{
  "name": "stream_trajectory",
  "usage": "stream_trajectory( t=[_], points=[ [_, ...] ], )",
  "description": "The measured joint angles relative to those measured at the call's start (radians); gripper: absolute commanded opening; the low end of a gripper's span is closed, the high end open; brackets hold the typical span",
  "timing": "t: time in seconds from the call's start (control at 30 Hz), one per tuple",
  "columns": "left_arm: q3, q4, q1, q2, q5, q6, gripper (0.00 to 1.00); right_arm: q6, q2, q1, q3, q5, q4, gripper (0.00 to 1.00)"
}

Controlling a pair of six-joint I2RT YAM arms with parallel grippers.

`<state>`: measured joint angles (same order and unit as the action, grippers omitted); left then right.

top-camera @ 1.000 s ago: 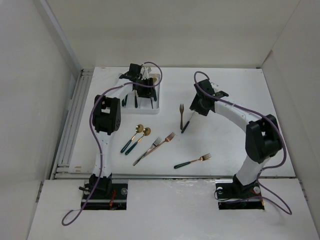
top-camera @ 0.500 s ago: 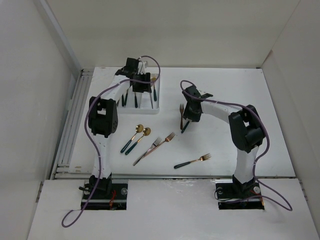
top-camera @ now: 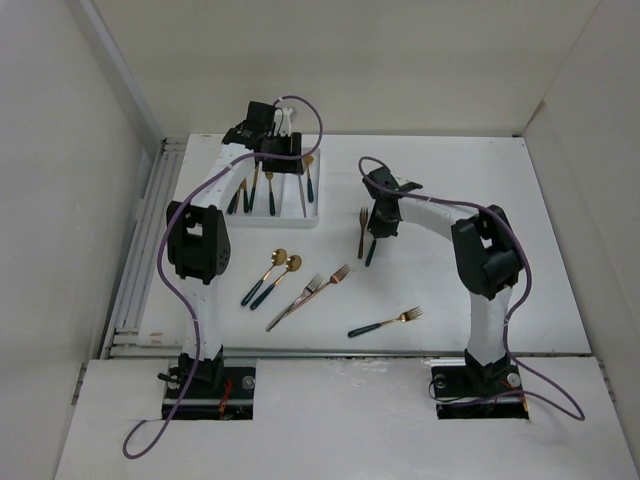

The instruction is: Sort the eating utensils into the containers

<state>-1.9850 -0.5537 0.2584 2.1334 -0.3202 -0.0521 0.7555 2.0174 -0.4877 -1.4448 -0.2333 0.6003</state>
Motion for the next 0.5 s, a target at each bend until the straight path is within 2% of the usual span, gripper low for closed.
stream_trajectory(
  t=[0.07, 0.1, 0.13, 0.27, 0.43, 0.5],
  points=[
    [-0.003, -0.019, 0.0, 0.0, -0.001, 0.006, 0.51, 0.0, 0.0, 0.01, 0.001, 0.008, -0.003, 0.01],
    [-0.006, -0.024, 0.0, 0.0, -0.002, 0.01, 0.51, 0.0, 0.0, 0.016, 0.002, 0.014, -0.006, 0.06],
    [-0.007, -0.029, 0.0, 0.0, -0.004, 0.012, 0.51, -0.001, 0.0, 0.021, 0.002, 0.022, -0.008, 0.16],
    [-0.009, -0.041, 0.0, 0.0, -0.013, 0.019, 0.51, -0.019, 0.0, 0.035, 0.002, 0.051, -0.018, 0.28],
    [-0.011, -0.05, 0.0, 0.0, -0.019, 0.02, 0.51, -0.044, -0.002, 0.023, 0.004, 0.053, -0.027, 0.32],
    [-0.012, -0.05, 0.0, -0.001, -0.021, 0.021, 0.51, -0.05, -0.008, 0.013, 0.013, 0.046, -0.03, 0.38]
  ],
)
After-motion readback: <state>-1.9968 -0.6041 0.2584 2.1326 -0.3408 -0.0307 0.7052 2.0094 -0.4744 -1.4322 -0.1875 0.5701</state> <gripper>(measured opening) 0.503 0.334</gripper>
